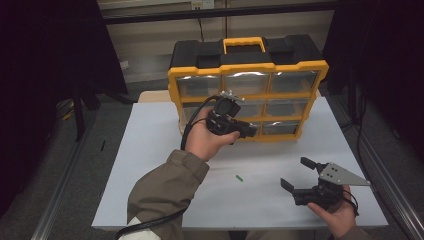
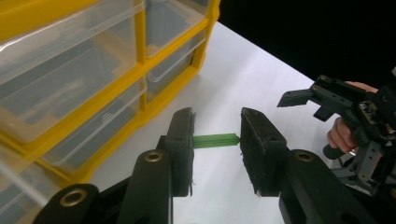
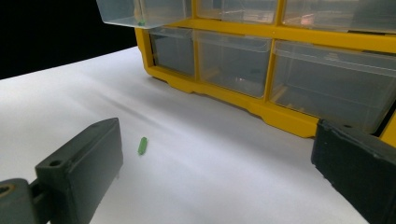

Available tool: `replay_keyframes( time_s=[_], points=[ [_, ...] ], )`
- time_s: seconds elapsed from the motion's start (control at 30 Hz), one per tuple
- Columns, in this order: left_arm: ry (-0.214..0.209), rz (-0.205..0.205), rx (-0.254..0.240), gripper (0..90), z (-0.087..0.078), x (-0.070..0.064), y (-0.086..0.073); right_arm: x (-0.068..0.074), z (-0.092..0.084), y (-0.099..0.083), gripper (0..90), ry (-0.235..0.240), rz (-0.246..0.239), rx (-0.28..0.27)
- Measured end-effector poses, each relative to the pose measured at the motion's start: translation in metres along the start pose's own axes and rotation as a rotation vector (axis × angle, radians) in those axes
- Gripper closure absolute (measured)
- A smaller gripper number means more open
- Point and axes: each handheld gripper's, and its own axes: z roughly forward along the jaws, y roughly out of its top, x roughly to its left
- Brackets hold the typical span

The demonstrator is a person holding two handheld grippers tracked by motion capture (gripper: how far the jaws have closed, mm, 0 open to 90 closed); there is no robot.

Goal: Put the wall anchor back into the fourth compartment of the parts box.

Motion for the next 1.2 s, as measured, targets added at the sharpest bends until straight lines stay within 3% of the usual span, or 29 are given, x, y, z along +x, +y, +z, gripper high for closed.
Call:
replay_keyframes(
  time_s=[0.07, 0.4, 0.63, 0.93, 1.2],
  points=[
    [0.003, 0.015, 0.007, 65.7, -0.002, 0.003, 0.000, 0.000, 0.000, 0.000, 2.0, 0.001, 0.000, 0.000],
    [0.032, 0.005, -0.003, 65.7, -0.013, 0.009, 0.004, 0.000, 0.000, 0.000, 2.1, 0.000, 0.001, 0.001],
    [0.058, -0.018, -0.034, 65.7, -0.019, 0.016, 0.000, 0.000, 0.000, 0.000, 2.1, -0.002, 0.003, 0.002],
    [0.091, -0.032, -0.039, 65.7, -0.031, 0.027, -0.002, 0.001, 0.000, 0.000, 2.1, -0.001, 0.003, 0.001],
    [0.093, -0.059, -0.076, 65.6, -0.040, 0.032, -0.001, 0.000, 0.000, 0.000, 2.1, 0.000, 0.003, 0.005]
  ],
)
